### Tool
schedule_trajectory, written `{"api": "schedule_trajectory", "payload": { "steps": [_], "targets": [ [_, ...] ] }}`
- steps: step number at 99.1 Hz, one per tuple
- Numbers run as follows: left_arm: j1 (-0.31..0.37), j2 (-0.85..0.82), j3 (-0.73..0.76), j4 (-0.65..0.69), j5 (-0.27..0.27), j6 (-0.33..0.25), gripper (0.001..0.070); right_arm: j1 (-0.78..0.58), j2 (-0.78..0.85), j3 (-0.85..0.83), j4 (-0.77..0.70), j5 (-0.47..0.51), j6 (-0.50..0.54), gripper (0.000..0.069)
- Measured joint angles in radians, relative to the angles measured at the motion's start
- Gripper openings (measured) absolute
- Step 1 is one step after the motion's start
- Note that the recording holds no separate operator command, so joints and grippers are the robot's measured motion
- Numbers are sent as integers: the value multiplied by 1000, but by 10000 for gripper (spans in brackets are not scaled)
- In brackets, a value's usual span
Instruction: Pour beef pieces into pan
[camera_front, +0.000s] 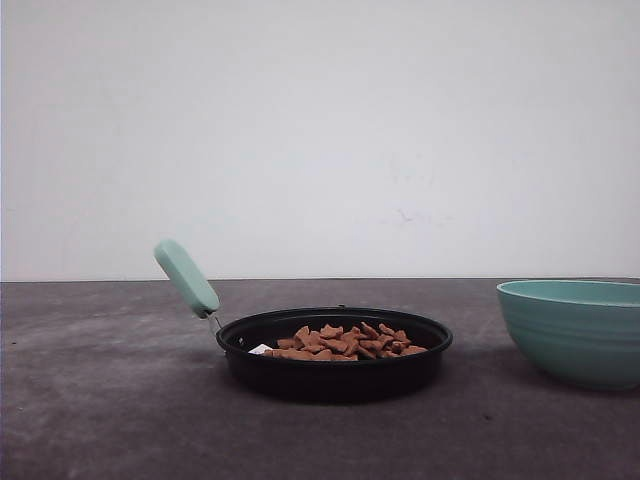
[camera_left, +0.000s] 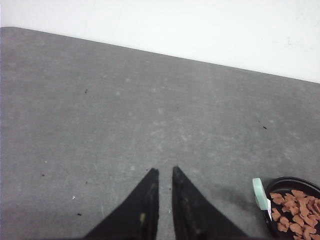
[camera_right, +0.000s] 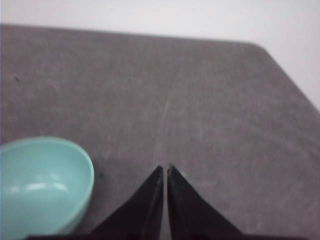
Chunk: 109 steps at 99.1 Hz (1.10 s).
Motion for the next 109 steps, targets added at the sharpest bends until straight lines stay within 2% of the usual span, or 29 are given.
{"api": "schedule_trajectory", "payload": {
  "steps": [23,109],
  "targets": [
    [0,-3,0,3,-1,0,22,-8,6,-108,11,-81,4,11],
    [0,-4,0,3,-1,0,22,3,3,-108,14,-63,4,11]
  ]
}}
